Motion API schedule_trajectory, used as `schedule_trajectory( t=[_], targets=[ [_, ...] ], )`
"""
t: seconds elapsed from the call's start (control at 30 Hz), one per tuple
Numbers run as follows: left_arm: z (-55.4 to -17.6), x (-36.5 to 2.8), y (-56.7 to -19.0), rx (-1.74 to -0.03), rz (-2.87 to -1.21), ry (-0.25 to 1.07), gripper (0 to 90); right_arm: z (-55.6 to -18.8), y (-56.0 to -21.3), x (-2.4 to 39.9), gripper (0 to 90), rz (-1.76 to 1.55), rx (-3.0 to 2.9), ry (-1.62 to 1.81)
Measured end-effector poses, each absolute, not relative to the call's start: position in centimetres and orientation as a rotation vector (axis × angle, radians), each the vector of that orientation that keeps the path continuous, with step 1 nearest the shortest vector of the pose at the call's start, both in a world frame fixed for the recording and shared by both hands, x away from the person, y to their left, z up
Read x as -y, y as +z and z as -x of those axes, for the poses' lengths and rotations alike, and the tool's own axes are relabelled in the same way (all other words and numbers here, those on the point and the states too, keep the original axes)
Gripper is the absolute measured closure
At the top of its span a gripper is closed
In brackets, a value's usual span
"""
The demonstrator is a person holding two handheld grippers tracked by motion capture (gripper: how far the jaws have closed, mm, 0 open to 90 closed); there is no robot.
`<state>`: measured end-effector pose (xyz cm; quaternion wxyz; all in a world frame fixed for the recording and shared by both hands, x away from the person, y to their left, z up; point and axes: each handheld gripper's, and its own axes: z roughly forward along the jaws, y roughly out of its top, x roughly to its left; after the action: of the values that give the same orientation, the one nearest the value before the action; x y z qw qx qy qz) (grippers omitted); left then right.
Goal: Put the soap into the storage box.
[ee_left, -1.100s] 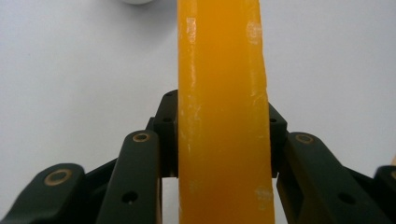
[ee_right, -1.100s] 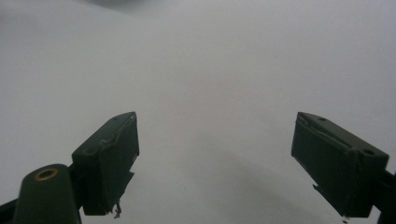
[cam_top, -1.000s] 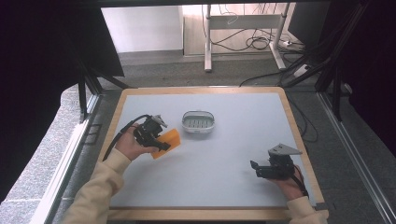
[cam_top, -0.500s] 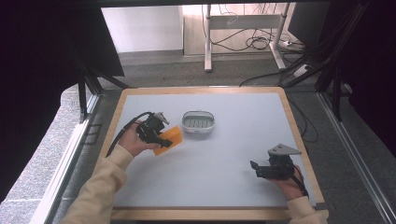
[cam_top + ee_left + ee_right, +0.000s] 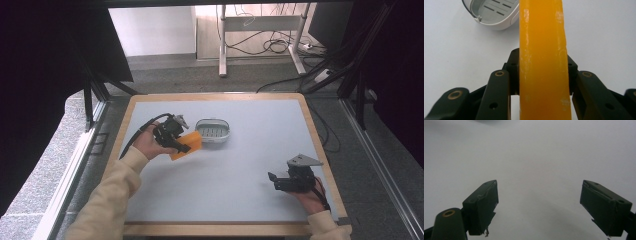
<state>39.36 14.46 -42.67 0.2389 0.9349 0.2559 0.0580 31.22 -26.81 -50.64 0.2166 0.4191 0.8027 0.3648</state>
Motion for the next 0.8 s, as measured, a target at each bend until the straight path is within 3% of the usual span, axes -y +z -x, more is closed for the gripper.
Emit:
schedule_trajectory(
  t=[0.8],
  targets=[
    [-42.0, -12.3, -40.9, -0.531, -2.577, 0.142, 61.9, -31.3, -50.7, 27.0, 15.4, -1.168, -2.226, 1.011]
  ],
)
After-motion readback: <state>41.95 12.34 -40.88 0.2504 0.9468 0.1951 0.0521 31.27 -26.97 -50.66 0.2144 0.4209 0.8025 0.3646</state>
